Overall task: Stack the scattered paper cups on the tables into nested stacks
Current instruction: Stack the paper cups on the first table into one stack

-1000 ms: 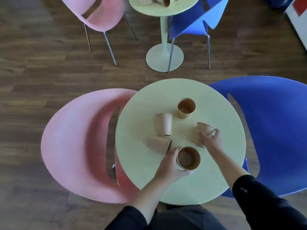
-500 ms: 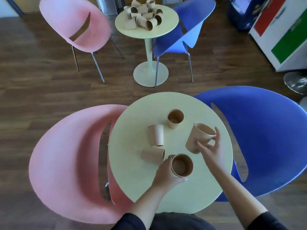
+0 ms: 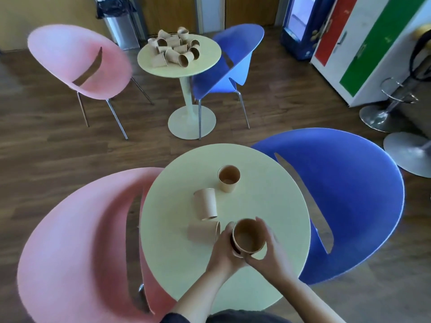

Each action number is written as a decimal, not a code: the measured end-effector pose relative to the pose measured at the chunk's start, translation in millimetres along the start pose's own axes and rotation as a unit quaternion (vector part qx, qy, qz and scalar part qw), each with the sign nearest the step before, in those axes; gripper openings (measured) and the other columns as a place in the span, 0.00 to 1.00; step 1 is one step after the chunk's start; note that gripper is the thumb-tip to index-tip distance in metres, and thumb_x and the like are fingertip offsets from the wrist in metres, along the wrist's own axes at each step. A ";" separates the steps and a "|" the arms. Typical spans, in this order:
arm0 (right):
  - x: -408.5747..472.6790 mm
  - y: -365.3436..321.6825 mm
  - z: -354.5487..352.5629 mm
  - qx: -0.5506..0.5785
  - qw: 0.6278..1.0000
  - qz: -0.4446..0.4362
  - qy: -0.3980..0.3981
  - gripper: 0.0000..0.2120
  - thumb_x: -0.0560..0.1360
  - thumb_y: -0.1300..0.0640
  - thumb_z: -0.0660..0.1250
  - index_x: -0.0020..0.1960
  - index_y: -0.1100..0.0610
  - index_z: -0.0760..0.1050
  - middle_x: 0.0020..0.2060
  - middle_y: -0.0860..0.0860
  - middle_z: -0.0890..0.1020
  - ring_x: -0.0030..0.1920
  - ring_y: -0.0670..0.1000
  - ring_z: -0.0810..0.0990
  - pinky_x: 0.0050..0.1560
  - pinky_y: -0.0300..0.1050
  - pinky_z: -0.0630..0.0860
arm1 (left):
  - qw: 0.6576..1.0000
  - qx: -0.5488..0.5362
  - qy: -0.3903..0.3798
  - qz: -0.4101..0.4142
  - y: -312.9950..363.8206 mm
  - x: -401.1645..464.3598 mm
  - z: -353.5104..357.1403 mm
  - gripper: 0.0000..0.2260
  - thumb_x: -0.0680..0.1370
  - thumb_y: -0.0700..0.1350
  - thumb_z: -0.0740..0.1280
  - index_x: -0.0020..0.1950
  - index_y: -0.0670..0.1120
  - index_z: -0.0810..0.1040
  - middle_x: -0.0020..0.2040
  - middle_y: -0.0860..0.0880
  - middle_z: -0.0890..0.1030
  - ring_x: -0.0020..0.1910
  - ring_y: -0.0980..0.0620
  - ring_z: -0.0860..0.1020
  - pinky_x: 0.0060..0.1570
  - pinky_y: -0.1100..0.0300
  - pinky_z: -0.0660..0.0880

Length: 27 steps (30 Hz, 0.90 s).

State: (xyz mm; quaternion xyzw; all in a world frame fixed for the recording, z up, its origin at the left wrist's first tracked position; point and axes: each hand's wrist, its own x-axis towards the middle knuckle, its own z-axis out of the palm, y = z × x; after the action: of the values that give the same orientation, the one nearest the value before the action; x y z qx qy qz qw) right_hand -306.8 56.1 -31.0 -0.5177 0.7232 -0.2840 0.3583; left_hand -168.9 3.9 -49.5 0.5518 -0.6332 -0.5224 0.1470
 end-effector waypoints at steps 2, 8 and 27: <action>0.2 9.8 3.3 -0.042 0.999 0.002 -0.019 0.43 0.63 0.43 0.75 0.73 0.40 0.56 0.71 0.39 0.62 0.69 0.45 0.65 0.67 0.44 0.67 | 1.000 0.005 0.001 0.008 -2.7 -0.4 0.0 0.32 0.67 0.39 0.77 0.67 0.54 0.68 0.61 0.56 0.77 0.57 0.67 0.73 0.57 0.74 0.68; -3.9 15.8 -0.4 -0.084 0.994 -0.004 -0.070 0.44 0.67 0.34 0.66 0.75 0.40 0.48 0.76 0.40 0.51 0.75 0.44 0.53 0.72 0.50 0.57 | 0.999 0.031 0.009 0.016 -9.8 0.9 1.5 0.32 0.61 0.50 0.80 0.63 0.57 0.73 0.58 0.62 0.79 0.58 0.64 0.76 0.59 0.68 0.73; 54.7 -32.0 60.6 -0.049 0.989 0.019 -0.141 0.29 0.76 0.46 0.64 0.73 0.55 0.61 0.73 0.49 0.64 0.71 0.49 0.64 0.67 0.41 0.61 | 0.995 0.044 0.084 0.005 -63.4 -52.6 -60.8 0.31 0.60 0.51 0.77 0.61 0.59 0.73 0.57 0.61 0.80 0.56 0.63 0.77 0.55 0.69 0.74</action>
State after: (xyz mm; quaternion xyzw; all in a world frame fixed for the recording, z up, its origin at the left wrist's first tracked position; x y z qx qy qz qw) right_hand -251.5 -8.1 -53.5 -0.5555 0.6883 -0.1654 0.4363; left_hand -69.6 28.2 -56.2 0.5967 -0.6436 -0.4452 0.1775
